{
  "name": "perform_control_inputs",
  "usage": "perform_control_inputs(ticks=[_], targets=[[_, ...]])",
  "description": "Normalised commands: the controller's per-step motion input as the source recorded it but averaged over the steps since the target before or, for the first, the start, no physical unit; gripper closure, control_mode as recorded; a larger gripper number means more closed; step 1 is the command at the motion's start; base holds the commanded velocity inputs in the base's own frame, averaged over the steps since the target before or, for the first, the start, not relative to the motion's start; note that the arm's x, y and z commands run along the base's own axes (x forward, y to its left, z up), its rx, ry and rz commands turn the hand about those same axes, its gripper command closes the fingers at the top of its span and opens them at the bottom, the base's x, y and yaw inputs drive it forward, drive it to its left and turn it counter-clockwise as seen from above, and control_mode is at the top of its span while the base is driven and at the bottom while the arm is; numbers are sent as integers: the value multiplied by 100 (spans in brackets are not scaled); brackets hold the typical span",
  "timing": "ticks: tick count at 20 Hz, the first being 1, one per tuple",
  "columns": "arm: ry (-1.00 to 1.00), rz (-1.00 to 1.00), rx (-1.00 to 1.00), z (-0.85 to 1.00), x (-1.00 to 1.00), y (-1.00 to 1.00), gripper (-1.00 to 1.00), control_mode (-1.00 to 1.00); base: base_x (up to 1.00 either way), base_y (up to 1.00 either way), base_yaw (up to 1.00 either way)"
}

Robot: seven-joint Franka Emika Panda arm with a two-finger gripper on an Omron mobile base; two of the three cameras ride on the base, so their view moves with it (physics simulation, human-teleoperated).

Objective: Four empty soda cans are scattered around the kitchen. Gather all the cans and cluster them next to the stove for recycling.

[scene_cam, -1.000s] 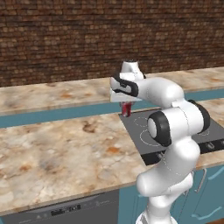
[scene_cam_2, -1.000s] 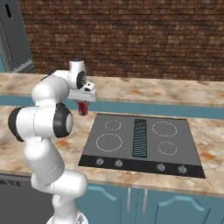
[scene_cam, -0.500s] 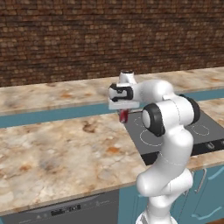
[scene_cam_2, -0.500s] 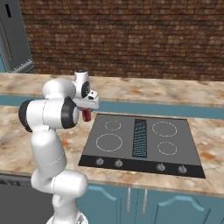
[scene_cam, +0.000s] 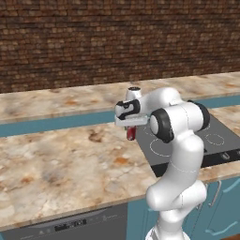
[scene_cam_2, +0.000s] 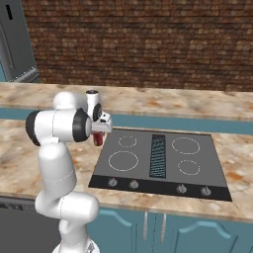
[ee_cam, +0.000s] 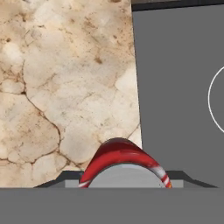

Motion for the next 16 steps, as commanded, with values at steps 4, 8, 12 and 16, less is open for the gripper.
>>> perform_control_inputs(ticks=[4, 8, 12, 16], targets=[[0, 0, 0, -31, 0, 0, 100, -100, 0, 0, 0], [0, 0, 0, -29, 0, 5, 100, -100, 0, 0, 0], [0, 0, 0, -36, 0, 5, 100, -100, 0, 0, 0], [0, 0, 0, 0, 0, 0, 100, -100, 0, 0, 0]])
